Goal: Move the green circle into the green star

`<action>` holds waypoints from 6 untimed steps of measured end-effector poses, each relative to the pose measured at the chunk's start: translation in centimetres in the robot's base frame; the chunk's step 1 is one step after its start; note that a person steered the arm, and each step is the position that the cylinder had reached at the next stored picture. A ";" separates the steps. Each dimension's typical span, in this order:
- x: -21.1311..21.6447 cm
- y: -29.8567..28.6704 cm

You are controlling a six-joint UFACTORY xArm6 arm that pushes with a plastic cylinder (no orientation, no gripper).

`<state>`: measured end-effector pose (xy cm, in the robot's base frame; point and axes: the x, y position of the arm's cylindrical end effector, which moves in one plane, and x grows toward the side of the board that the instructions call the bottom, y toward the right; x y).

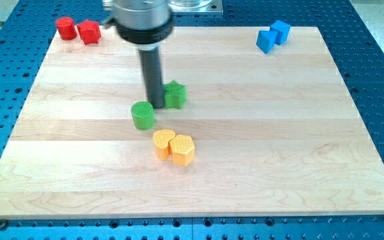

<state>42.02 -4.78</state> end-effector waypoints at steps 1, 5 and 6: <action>0.0 -1.9; 2.2 -1.4; 0.5 3.3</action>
